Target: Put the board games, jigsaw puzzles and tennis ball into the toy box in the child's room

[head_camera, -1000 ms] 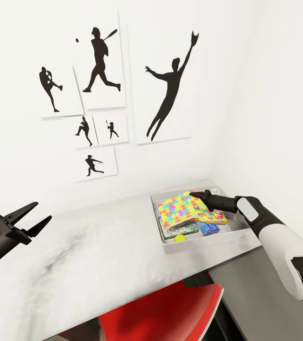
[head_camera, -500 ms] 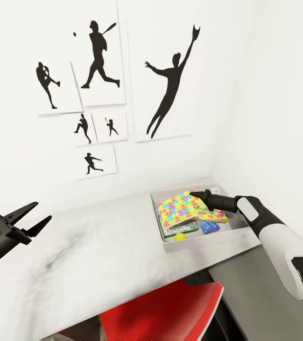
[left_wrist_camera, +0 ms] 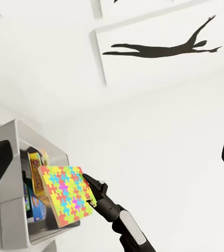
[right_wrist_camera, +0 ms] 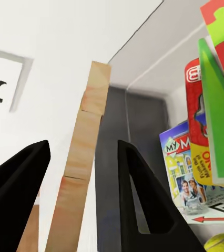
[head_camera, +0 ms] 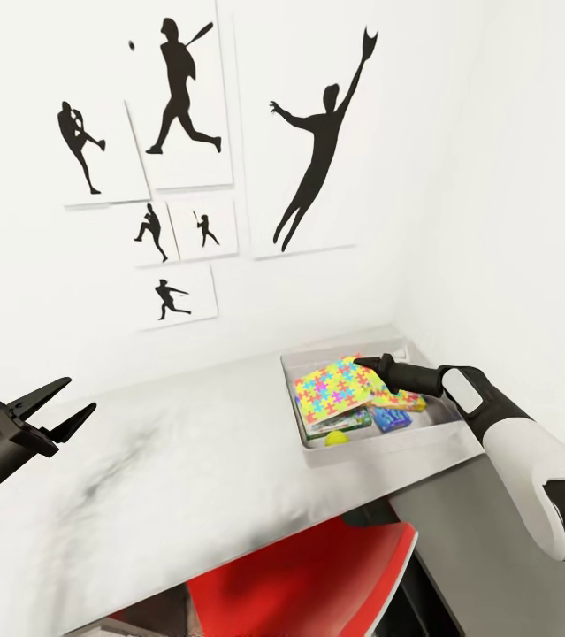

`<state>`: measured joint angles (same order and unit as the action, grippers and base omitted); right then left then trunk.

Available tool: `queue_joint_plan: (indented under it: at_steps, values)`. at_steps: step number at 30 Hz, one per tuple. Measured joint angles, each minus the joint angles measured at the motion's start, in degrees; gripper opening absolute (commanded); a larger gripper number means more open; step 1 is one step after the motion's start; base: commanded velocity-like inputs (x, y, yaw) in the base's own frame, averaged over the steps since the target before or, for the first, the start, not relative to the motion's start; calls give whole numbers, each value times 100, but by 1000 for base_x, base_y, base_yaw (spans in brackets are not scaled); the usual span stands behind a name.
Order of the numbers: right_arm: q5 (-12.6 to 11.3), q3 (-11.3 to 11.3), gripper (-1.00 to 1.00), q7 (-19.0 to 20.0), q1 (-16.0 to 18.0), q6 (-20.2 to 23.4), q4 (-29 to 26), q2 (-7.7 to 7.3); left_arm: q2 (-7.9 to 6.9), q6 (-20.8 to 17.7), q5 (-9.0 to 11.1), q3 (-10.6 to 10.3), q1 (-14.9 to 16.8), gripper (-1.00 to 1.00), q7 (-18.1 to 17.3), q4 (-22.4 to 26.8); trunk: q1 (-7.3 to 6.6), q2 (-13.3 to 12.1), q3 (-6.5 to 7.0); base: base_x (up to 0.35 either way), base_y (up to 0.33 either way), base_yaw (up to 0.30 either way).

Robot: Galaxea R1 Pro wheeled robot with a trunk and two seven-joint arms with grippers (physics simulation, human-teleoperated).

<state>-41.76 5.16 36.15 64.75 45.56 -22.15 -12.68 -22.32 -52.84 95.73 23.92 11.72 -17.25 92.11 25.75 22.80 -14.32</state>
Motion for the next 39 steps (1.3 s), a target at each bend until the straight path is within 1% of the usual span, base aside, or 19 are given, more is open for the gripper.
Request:
queue_joint_plan:
  at_steps: [9, 28, 39]
  values:
    - [3, -36, -100, 4, 4, 1, -3, -7, 0, -1, 0, 2, 0, 100, -2, -3, 0, 0, -84, 0, 0, 0]
    - [6, -66, -100, 11, 42, 1, -12, -72, -7, -1, 0, -2, 0, 100, -10, -3, 0, 1, -261, 0, 0, 0]
    - [4, -67, -100, 4, 62, -13, -18, -79, -10, -1, 1, -1, 0, 100, -33, -1, 0, 1, -295, 0, 0, 0]
